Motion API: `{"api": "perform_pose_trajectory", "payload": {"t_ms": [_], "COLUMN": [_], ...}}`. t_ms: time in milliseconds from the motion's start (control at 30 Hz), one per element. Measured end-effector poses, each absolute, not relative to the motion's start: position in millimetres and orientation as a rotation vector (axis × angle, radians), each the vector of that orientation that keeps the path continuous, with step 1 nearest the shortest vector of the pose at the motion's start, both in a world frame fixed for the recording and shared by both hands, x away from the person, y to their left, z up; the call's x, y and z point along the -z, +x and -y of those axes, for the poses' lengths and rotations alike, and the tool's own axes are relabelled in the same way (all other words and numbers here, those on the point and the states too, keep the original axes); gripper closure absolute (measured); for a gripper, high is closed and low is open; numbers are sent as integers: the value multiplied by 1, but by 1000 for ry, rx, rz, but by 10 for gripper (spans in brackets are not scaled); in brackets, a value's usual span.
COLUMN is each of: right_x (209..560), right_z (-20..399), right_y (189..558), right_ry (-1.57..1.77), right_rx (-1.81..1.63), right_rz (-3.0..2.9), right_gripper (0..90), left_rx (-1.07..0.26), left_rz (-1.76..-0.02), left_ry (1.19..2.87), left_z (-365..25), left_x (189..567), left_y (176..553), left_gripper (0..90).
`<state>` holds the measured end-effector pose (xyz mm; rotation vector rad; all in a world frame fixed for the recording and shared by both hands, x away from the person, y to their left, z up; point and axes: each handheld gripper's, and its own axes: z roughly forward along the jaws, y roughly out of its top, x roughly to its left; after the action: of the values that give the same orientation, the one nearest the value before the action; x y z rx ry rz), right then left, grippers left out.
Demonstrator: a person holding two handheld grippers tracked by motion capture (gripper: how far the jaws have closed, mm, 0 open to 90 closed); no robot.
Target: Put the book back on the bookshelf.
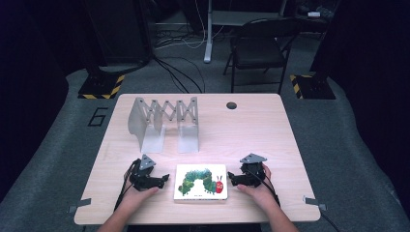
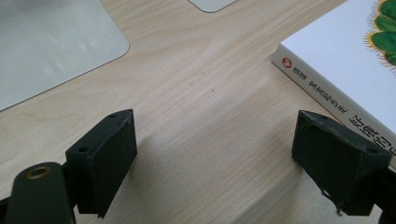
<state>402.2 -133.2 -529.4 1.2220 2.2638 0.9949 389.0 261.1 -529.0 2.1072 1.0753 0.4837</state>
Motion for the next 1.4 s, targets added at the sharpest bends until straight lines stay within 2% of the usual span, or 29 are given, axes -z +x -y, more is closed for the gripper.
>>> {"api": "perform_pose_trajectory", "payload": {"t_ms": [433, 533, 700, 933, 1067, 1400], "right_x": [530, 527, 526, 518, 512, 500], "right_z": [132, 131, 131, 129, 131, 129], "right_y": [405, 404, 404, 402, 403, 402], "right_ry": [1196, 1214, 1218, 1283, 1361, 1406], "right_rx": [-984, -984, -974, -954, -968, -964], "right_rz": [-2278, -2283, -2294, -2310, -2344, -2355], "right_gripper": [83, 155, 188, 349, 430, 459], "left_rx": [-489, -492, -474, -429, -404, -387], "left_rz": [-1056, -1065, -1071, -1090, -1121, -1069], "left_ry": [2119, 2108, 2131, 2120, 2095, 2171], "left_z": [-260, -259, -258, -259, -260, -256], "left_x": [529, 529, 526, 522, 519, 510], "left_y": [386, 385, 383, 383, 382, 375], "left_gripper": [143, 153, 191, 304, 326, 320]}}
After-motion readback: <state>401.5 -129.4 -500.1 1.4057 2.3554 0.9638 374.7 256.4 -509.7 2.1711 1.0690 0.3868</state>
